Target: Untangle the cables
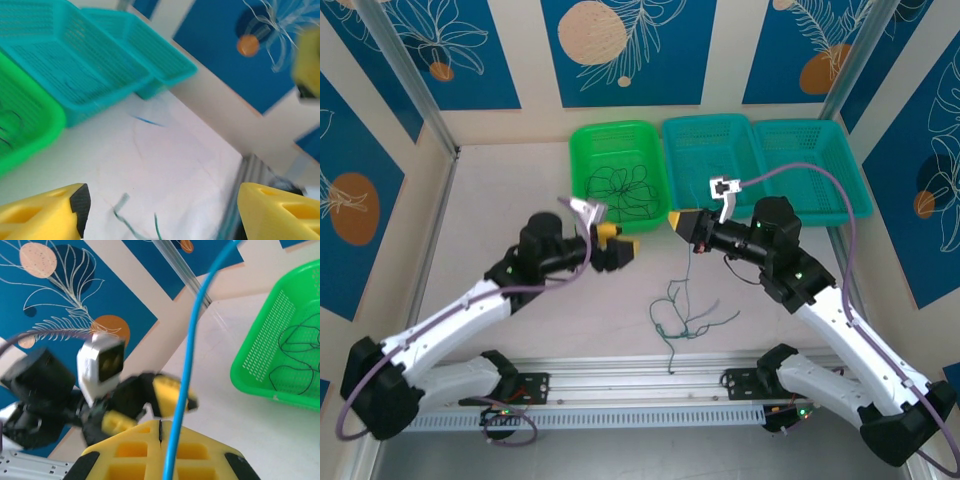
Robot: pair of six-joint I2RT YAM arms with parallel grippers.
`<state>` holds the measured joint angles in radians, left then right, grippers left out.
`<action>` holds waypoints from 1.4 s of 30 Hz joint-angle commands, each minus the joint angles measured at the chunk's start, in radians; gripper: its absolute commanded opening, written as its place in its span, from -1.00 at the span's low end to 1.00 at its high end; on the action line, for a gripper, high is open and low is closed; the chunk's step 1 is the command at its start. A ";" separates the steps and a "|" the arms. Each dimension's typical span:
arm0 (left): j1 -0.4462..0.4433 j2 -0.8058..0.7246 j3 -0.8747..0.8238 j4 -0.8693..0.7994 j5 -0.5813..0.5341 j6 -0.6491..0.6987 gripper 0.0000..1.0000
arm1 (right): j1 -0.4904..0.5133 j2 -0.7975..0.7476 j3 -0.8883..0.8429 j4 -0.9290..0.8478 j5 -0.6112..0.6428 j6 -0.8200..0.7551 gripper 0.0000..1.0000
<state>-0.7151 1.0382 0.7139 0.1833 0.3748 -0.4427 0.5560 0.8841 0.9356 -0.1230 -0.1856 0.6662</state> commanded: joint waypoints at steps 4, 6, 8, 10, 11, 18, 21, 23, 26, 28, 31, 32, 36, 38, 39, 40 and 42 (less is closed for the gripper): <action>-0.119 -0.031 -0.219 0.172 0.010 0.061 0.63 | -0.010 -0.002 0.099 -0.051 0.097 0.050 -1.00; -0.154 0.013 -0.215 0.199 0.023 0.094 0.69 | -0.013 0.005 0.138 -0.075 0.123 0.054 -1.00; -0.191 0.096 -0.168 0.176 0.003 0.142 0.71 | -0.014 0.013 0.173 -0.087 0.130 0.055 -1.00; -0.224 0.195 -0.092 0.127 -0.108 0.167 0.72 | -0.015 0.017 0.195 -0.086 0.129 0.068 -1.00; -0.237 0.255 -0.050 0.112 -0.183 0.159 0.77 | -0.015 0.019 0.203 -0.080 0.125 0.077 -1.00; -0.250 0.670 0.262 -0.061 -0.405 0.050 0.69 | -0.018 0.020 0.259 -0.088 0.104 0.125 -1.00; -0.250 0.753 0.292 -0.111 -0.472 -0.063 0.35 | -0.034 0.011 0.307 -0.125 0.121 0.127 -1.00; -0.248 0.769 0.273 -0.139 -0.534 -0.120 0.22 | -0.064 0.008 0.356 -0.177 0.148 0.136 -1.00; -0.245 0.776 0.225 -0.145 -0.611 -0.178 0.17 | -0.143 0.006 0.420 -0.223 0.166 0.172 -1.00; -0.238 0.775 0.194 -0.137 -0.625 -0.203 0.16 | -0.208 0.007 0.442 -0.223 0.145 0.208 -1.00; -0.217 0.753 0.141 -0.100 -0.626 -0.241 0.16 | -0.309 0.018 0.467 -0.213 0.077 0.264 -1.00; -0.209 0.741 0.124 -0.084 -0.619 -0.243 0.17 | -0.336 0.024 0.472 -0.207 0.054 0.280 -1.00; -0.197 0.645 0.055 0.067 -0.546 -0.179 0.41 | -0.395 0.062 0.494 -0.192 0.010 0.297 -1.00; -0.196 0.562 0.045 0.095 -0.540 -0.128 0.58 | -0.429 0.105 0.524 -0.192 -0.022 0.294 -1.00; -0.196 0.523 0.049 0.088 -0.545 -0.100 0.64 | -0.442 0.126 0.541 -0.190 -0.038 0.290 -1.00; -0.195 0.480 0.061 0.067 -0.556 -0.069 0.69 | -0.454 0.153 0.559 -0.191 -0.051 0.288 -1.00; -0.191 0.407 0.091 0.011 -0.579 -0.009 0.75 | -0.470 0.206 0.595 -0.174 -0.081 0.271 -1.00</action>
<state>-0.9154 1.5463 0.7616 0.1940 -0.1852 -0.5510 0.1062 1.0355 1.4834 -0.3096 -0.1959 0.9356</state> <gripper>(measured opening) 0.866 0.068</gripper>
